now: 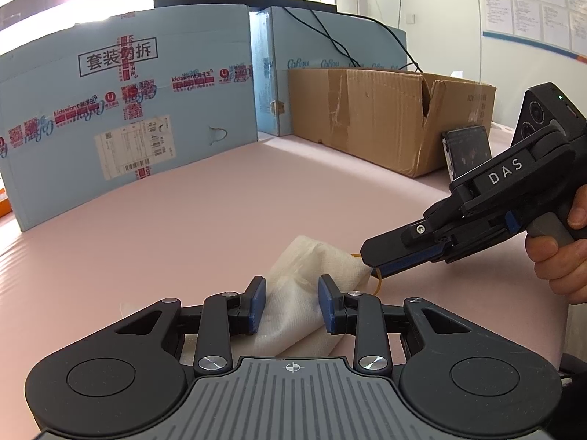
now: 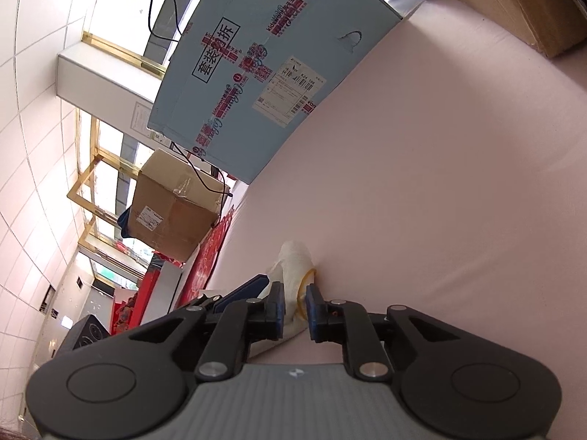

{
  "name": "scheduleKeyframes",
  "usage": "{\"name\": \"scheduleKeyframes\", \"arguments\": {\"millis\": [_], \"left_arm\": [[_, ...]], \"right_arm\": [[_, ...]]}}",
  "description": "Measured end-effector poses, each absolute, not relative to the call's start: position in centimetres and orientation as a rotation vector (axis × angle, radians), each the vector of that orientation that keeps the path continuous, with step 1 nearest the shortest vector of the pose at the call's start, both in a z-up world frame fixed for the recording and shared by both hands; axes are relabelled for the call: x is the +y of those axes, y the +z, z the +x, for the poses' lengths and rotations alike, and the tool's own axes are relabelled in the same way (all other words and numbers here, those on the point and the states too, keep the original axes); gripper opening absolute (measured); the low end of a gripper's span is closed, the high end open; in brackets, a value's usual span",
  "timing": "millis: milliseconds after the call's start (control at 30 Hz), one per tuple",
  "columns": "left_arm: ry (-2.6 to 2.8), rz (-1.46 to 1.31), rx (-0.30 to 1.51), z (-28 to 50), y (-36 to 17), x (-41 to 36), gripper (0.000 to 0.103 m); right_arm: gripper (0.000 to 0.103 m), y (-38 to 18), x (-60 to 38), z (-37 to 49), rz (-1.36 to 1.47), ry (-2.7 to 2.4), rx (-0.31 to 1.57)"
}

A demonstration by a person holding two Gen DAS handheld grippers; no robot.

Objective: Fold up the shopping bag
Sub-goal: 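Stretch the rubber band around the bag with the right gripper while the left gripper holds the bag, then loop the rubber band over the bag's folded end with the right gripper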

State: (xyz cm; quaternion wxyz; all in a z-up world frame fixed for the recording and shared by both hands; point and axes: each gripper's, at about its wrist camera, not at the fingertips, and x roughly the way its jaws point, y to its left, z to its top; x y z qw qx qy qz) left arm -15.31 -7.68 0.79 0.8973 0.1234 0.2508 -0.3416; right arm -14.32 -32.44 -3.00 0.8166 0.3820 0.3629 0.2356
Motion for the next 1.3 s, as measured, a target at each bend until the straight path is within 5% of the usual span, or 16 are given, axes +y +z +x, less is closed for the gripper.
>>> {"name": "scheduleKeyframes", "arguments": {"millis": [167, 467, 833, 1167, 1300], "left_arm": [[-0.710, 0.252, 0.521, -15.2, 0.8, -7.6, 0.030], [-0.715, 0.239, 0.529, -15.0, 0.8, -7.5, 0.031], [-0.714, 0.235, 0.533, -14.9, 0.9, -7.6, 0.031], [-0.711, 0.235, 0.533, -15.0, 0.9, -7.6, 0.031], [-0.712, 0.235, 0.533, -15.1, 0.9, -7.6, 0.031]], "right_arm": [[0.021, -3.2, -32.3, -14.2, 0.804, 0.517, 0.775], [0.003, -4.1, -32.9, -14.9, 0.871, 0.559, 0.763], [0.001, -3.8, -32.3, -14.9, 0.778, 0.562, 0.722], [0.016, -2.2, -30.6, -15.1, 0.509, 0.594, 0.725], [0.005, -2.2, -30.4, -14.8, 0.478, 0.614, 0.732]]}}
